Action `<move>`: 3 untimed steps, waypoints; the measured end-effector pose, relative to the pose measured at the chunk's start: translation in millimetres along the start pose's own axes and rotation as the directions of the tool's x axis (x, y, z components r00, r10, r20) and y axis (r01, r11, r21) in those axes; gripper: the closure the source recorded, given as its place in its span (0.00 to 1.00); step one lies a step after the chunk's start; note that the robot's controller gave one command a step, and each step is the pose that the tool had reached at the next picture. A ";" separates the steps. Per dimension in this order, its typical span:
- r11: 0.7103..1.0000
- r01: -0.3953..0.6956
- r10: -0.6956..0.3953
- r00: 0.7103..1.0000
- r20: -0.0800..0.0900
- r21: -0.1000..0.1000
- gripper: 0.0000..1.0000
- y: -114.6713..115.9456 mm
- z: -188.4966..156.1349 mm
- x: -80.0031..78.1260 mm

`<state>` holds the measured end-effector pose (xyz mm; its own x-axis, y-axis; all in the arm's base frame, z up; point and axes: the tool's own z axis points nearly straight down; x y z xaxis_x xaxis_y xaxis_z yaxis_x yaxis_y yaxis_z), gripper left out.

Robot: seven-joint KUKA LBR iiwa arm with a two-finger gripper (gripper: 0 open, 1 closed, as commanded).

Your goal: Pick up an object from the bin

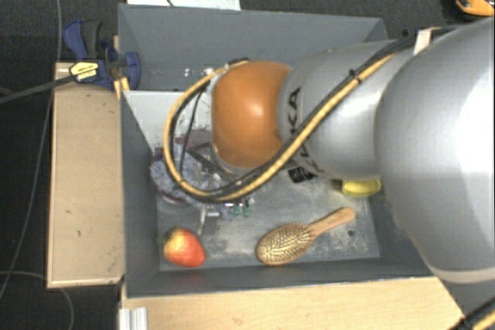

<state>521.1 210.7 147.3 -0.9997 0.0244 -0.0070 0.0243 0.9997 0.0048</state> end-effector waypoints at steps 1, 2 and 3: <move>0.999 0.051 -0.051 0.999 -0.001 0.002 0.00 -19.8 -4.1 -25.9; 0.982 0.187 -0.187 0.982 0.001 -0.002 1.00 -38.0 27.4 -5.6; 0.983 0.185 -0.185 0.983 0.001 -0.003 1.00 -38.0 27.4 -5.6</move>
Offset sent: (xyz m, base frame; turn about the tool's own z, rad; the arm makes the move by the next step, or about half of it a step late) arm 0.0041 -0.0380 -0.0278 -0.1918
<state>526.0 172.7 119.8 -0.9868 -0.1615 -0.0089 -0.1615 0.9868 0.0060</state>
